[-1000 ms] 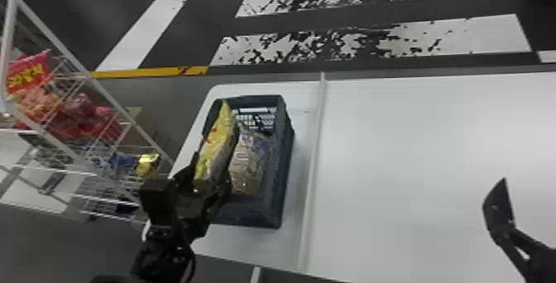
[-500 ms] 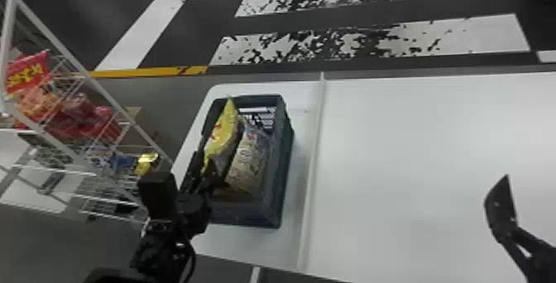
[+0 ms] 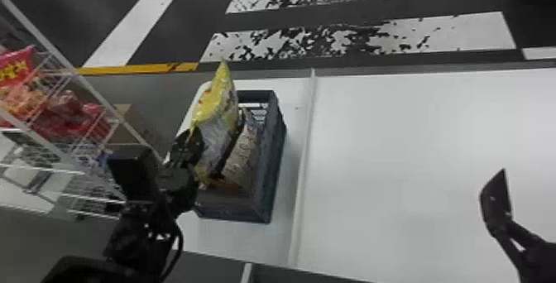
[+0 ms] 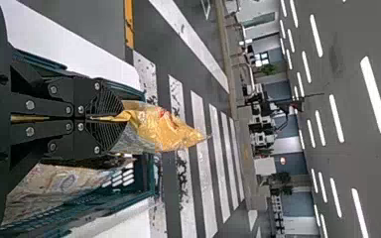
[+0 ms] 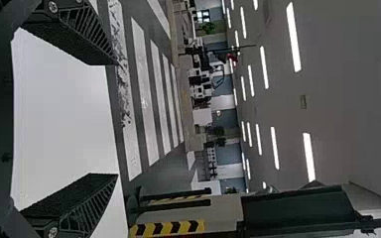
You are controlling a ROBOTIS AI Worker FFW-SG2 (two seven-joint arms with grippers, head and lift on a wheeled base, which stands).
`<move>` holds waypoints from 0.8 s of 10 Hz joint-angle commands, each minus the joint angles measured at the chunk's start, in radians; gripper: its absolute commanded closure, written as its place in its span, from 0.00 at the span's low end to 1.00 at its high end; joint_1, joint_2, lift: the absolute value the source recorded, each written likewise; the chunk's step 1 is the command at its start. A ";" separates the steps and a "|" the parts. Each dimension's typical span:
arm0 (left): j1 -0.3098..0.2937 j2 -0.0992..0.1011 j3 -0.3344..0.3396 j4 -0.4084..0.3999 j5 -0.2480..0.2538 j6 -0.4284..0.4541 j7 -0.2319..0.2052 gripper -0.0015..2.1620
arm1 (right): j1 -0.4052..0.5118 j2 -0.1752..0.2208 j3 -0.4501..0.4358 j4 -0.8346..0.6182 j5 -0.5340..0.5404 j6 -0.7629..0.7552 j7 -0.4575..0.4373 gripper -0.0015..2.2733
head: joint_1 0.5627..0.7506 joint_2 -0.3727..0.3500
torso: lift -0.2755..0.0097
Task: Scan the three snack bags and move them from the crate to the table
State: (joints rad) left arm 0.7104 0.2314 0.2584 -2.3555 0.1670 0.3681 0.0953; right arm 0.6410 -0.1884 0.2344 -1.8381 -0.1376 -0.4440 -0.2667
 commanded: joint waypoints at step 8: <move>0.006 0.000 -0.079 -0.329 -0.066 0.337 0.081 0.96 | 0.031 0.001 -0.027 -0.001 0.003 -0.057 -0.003 0.03 | 0.70 0.77 | 0.75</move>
State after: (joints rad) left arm 0.7169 0.2313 0.1875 -2.6794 0.1130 0.7049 0.1756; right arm 0.6707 -0.1875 0.2091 -1.8393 -0.1350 -0.4978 -0.2700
